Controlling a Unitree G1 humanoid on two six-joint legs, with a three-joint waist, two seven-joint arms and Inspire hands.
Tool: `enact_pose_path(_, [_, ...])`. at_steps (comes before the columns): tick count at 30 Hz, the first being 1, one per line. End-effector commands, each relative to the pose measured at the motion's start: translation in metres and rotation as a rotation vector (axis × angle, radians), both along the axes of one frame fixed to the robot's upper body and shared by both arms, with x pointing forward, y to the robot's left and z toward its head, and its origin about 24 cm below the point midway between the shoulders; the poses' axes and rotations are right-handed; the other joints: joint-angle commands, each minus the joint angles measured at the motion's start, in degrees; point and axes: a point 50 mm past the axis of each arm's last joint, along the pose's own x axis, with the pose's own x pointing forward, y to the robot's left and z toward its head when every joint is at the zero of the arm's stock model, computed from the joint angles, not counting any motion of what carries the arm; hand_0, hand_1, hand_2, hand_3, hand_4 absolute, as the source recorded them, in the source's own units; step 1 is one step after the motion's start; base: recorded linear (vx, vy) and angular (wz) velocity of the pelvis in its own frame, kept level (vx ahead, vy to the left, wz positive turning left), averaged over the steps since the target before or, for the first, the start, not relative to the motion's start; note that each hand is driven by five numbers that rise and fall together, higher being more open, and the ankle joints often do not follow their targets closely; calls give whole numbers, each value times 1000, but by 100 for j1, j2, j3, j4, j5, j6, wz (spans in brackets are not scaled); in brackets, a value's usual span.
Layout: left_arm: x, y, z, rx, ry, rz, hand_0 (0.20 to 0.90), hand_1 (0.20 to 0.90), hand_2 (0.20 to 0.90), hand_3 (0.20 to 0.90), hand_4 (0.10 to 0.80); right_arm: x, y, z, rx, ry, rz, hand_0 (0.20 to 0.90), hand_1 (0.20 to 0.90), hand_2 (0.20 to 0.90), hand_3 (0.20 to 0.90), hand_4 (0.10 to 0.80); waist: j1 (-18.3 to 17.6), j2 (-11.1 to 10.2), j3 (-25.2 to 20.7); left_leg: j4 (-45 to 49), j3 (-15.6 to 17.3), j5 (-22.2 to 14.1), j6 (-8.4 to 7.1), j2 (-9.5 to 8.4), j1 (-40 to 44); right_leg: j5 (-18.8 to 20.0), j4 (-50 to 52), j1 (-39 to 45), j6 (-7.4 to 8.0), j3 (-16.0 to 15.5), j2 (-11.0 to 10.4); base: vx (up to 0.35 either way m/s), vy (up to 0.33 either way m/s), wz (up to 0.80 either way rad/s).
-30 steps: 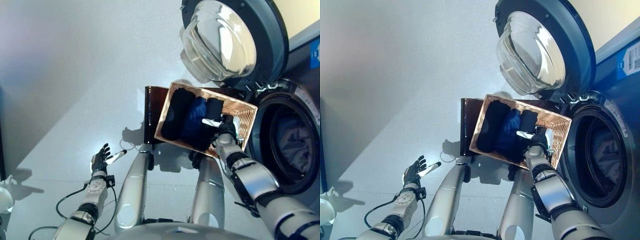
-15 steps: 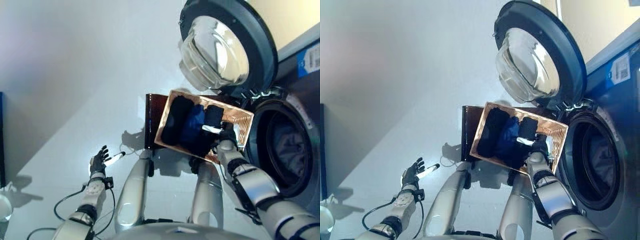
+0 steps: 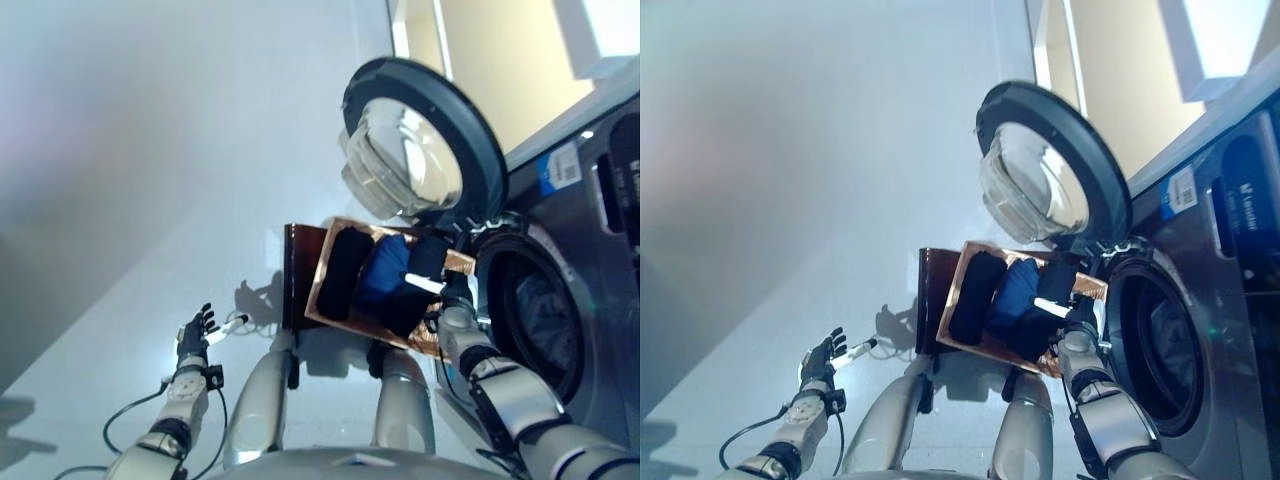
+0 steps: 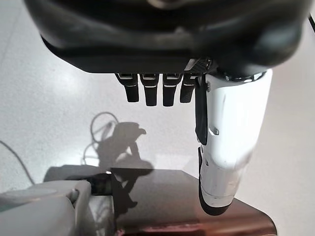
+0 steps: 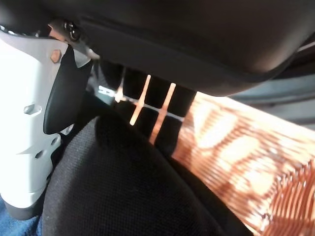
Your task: Pick up the clothes and place them into the washing machine
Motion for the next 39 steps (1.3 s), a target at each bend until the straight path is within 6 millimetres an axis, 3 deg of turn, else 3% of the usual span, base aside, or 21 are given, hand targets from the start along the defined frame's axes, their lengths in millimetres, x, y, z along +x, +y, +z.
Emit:
enact_pose_path(1, [-18,33,1,62,29,75,900,900,900,900,800,8,-15,18,42,-147,-22,200,200,200,200,300,2,-197,39,262,44,-497,-413,84,338,1395,-1763,820,291,233,-150,42,-23,-3])
enact_pose_path(11, [-29,36,-5,33,62,95,900,900,900,900,800,-6,-25,11,171,-202,-63,200,200,200,200,300,-84,-244,-95,148,58,-451,-457,162,569,1370,-1827,984,298,242,-98,20,-7,-1])
enact_pose_path(21, [-28,32,-5,-5,42,89,900,900,900,900,800,-20,-27,3,290,-247,-75,200,200,200,200,300,-164,-219,-137,142,103,-453,-462,161,601,1370,-1823,959,304,278,-84,3,4,-3])
enact_pose_path(22, [-28,30,-5,-18,27,93,900,900,900,900,800,-22,-29,3,414,-337,-148,200,200,200,200,300,-183,-182,-119,182,111,-511,-460,165,604,1331,-1775,941,308,310,-80,-3,16,-9])
enact_pose_path(30, [-27,19,-8,-62,21,89,900,900,900,900,800,-39,-40,-8,651,-507,-462,200,200,200,200,300,-260,-43,-108,243,137,-545,-442,109,523,1329,-1774,867,316,349,-130,1,24,-4])
enact_pose_path(39, [-32,8,-14,-94,39,92,900,900,900,900,800,-59,-44,-22,781,-624,-747,200,200,200,200,300,-323,79,-116,336,154,-612,-423,69,472,1308,-1740,838,327,396,-169,0,0,0])
